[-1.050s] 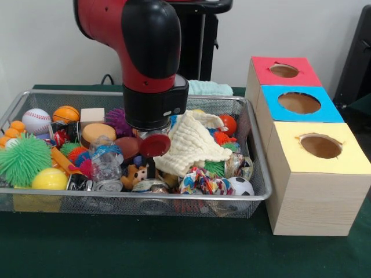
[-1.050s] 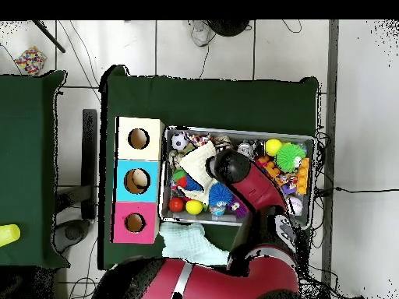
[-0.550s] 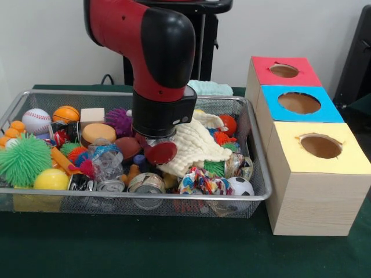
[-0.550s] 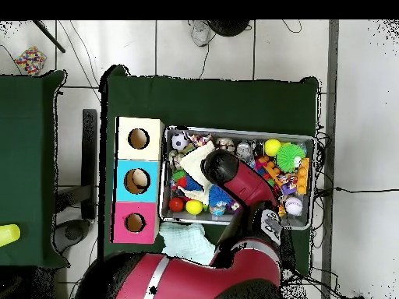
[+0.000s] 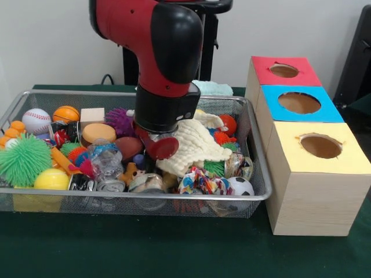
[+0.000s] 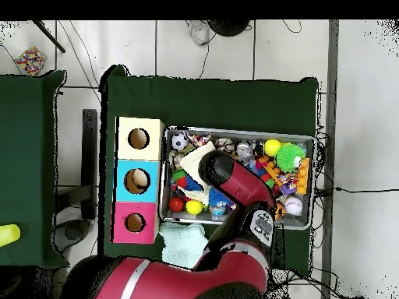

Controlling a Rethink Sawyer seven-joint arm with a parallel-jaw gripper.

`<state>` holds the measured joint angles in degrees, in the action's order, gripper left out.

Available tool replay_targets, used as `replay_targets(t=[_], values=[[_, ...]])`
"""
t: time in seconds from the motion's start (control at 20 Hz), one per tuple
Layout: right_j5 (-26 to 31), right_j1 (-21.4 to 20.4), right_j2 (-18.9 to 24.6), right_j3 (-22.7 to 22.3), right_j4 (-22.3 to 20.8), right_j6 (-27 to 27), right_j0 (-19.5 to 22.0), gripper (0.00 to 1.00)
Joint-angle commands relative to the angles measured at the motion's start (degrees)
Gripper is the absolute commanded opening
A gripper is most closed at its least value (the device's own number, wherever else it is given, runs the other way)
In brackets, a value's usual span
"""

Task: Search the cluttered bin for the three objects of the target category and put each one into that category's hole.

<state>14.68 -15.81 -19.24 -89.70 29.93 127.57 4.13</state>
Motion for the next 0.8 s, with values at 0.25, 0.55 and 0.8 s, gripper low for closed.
replay_targets(t=[0.25, 0.55, 0.8], values=[[20.48, -6.76, -10.92, 4.1, -3.14, 10.25, -6.07, 0.0], [28.34, -9.17, -14.19, 8.04, -4.27, 10.35, -6.99, 0.0], [30.52, -9.91, -14.78, 9.33, -4.26, 10.42, -7.07, 0.0]])
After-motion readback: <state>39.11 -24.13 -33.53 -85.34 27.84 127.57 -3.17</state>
